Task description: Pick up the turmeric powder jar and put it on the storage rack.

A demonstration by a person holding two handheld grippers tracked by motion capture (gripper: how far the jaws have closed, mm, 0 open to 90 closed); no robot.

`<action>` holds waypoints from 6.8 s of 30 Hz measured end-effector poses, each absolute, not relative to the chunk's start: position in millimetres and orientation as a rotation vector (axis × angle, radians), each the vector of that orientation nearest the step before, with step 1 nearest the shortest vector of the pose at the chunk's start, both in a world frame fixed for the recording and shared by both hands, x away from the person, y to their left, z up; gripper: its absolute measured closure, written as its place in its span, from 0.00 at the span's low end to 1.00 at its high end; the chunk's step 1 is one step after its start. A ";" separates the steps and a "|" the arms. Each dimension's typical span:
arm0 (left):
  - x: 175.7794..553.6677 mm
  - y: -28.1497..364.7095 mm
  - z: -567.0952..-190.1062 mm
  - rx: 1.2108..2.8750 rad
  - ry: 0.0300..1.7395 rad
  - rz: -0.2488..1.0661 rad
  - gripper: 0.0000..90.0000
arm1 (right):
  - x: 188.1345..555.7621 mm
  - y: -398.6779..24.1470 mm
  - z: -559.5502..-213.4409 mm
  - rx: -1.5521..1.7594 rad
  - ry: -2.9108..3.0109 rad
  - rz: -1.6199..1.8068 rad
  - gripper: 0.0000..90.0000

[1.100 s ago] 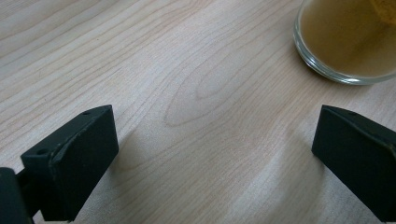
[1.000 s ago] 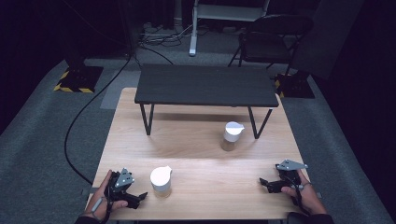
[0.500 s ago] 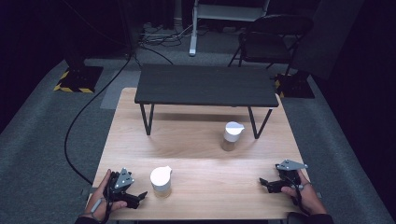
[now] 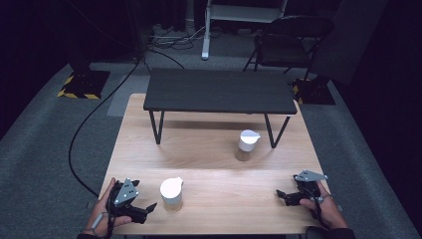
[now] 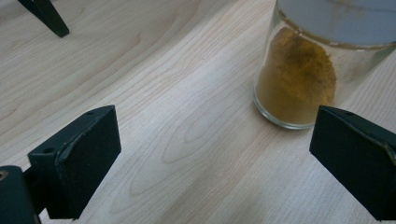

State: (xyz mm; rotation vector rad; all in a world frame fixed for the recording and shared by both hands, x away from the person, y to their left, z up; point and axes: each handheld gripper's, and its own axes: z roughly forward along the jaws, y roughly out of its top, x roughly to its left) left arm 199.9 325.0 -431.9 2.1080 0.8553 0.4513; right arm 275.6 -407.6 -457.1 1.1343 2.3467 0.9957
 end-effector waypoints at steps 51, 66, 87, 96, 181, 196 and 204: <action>206.1 271.3 -440.3 1.994 0.840 0.336 0.03 | 276.3 -407.7 -457.1 1.132 2.349 0.996 0.00; 207.1 255.6 -444.5 1.967 0.858 0.373 0.31 | 276.6 -407.8 -457.1 1.130 2.349 0.997 0.00; 212.7 254.3 -432.1 1.957 0.854 0.364 0.33 | 276.6 -407.7 -457.1 1.131 2.349 0.996 0.00; 220.3 252.7 -417.0 1.923 0.844 0.409 0.34 | 276.6 -407.7 -457.1 1.131 2.350 0.996 0.00; 333.3 182.6 -259.4 1.728 0.809 0.648 0.34 | 276.6 -407.7 -457.0 1.130 2.350 0.996 0.00; 356.2 185.2 -249.0 1.715 0.866 0.663 0.34 | 276.6 -407.8 -457.0 1.130 2.350 0.996 0.00; 372.1 187.4 -248.9 1.708 0.915 0.653 0.34 | 276.6 -407.8 -457.0 1.131 2.350 0.996 0.00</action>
